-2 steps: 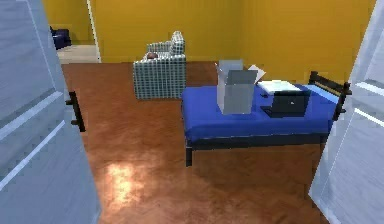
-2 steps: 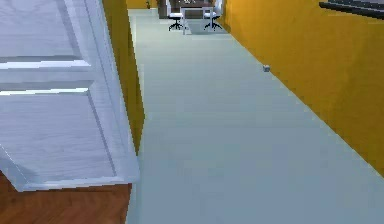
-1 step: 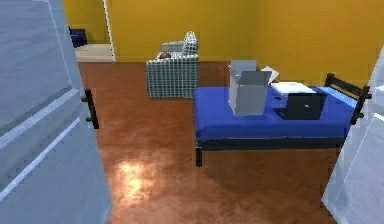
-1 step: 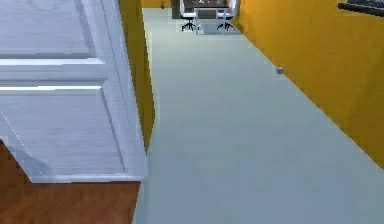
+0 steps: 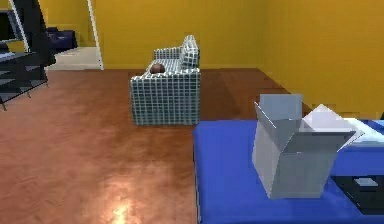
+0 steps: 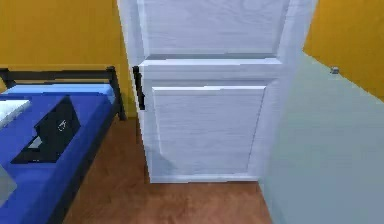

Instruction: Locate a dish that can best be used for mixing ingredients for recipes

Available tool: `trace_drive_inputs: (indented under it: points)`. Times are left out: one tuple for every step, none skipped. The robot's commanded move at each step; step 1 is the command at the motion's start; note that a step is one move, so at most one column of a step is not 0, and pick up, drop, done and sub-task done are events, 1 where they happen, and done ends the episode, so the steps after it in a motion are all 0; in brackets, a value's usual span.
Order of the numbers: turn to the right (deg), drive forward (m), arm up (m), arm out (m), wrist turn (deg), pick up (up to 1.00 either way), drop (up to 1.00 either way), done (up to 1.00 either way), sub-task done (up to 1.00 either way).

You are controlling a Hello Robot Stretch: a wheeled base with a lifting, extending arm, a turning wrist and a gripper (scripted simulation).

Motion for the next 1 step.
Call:
trace_drive_inputs:
  points:
    - [-33.0,0.0,0.0,0.0,0.0,0.0,0.0,0.0,0.0]
